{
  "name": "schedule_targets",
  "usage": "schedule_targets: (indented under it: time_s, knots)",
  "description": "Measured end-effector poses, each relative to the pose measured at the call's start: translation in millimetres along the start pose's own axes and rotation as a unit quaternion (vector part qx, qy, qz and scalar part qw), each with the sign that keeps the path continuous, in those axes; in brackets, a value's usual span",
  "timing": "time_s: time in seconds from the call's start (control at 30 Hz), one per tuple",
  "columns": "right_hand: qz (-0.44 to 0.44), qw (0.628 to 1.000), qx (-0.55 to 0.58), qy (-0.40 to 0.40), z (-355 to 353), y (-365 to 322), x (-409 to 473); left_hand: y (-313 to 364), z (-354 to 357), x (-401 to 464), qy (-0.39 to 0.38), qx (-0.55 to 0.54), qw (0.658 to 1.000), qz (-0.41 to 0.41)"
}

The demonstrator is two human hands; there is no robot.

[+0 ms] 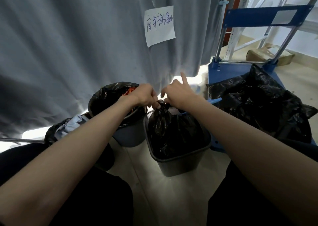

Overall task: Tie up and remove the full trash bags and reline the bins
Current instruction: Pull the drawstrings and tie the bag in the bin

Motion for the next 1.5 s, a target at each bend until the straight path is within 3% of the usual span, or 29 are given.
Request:
schedule_targets:
  time_s: [0.17,0.53,0.73,0.93,1.17,1.37,1.5]
  knots:
    - [0.021,0.997,0.069,-0.006,7,8,3,-1,2,4,0.018,-0.013,0.999,0.029]
    - [0.055,0.995,0.084,0.019,9,8,8,0,1,3,-0.029,-0.033,0.997,0.068]
    - [0.072,0.994,0.074,0.034,-9,12,8,0,7,5,-0.014,-0.007,0.998,0.065]
    - [0.158,0.975,0.153,-0.040,-15,22,0,2,13,4,-0.027,0.005,0.995,0.098]
    - [0.189,0.962,0.150,-0.129,-28,36,-2,-3,21,0,0.003,-0.023,0.995,0.097]
    - [0.153,0.976,0.072,-0.138,-10,31,-20,3,27,6,0.056,0.025,0.990,0.128]
    - [0.179,0.973,0.113,-0.095,-13,35,-15,1,32,6,0.041,0.025,0.987,0.153]
Point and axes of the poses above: each hand's wrist, its own x-axis towards the middle knuckle, its own z-axis out of the palm, y = z × x, the point moved 1 cm from there along x, towards the middle knuckle, and after that the axes turned 15 degrees about y, right-handed, at the moved point
